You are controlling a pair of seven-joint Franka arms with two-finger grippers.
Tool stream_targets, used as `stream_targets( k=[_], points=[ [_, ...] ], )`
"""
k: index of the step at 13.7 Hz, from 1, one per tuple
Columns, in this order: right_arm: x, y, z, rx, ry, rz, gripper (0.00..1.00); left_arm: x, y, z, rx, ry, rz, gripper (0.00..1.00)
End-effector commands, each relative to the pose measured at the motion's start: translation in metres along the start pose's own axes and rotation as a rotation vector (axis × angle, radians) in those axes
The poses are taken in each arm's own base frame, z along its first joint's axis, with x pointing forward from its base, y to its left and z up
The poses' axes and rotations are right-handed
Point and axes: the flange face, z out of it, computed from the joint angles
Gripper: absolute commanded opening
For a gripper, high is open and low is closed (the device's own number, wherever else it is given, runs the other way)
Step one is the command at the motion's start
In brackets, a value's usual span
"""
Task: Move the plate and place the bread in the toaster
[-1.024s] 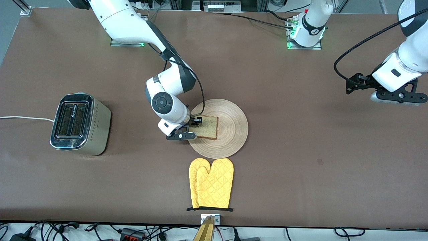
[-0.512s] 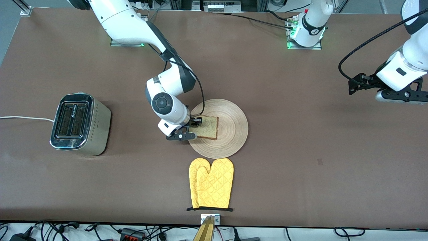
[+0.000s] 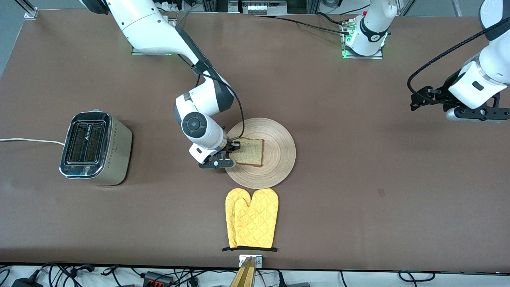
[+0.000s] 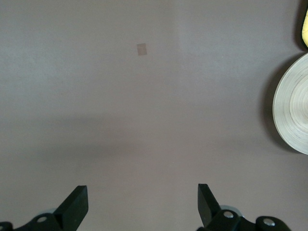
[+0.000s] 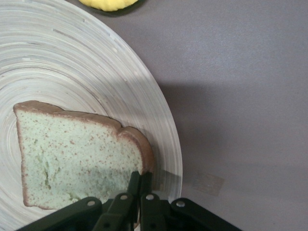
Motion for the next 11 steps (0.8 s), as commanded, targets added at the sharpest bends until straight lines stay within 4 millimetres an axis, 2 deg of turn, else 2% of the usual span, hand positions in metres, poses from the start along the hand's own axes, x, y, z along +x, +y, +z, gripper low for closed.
stream_targets(
  k=[1,3,4,7,11],
  points=[
    [0.004,-0.006,0.000,0.007,0.012,-0.012,0.00,-0.001,0.005,-0.025,-0.009,0.028,0.003,1.00],
    [0.004,-0.007,-0.003,0.010,0.016,-0.014,0.00,-0.004,0.020,-0.027,-0.006,0.008,0.029,1.00],
    [0.005,-0.008,-0.006,0.013,0.019,-0.012,0.00,-0.006,0.018,-0.024,-0.007,-0.013,0.022,1.00],
    [0.012,-0.019,-0.033,0.023,0.045,-0.027,0.00,-0.001,0.010,-0.029,-0.008,-0.009,0.012,1.00],
    [0.010,-0.016,-0.066,0.019,0.031,-0.027,0.00,0.004,0.028,-0.040,0.033,0.017,0.048,1.00]
  ],
)
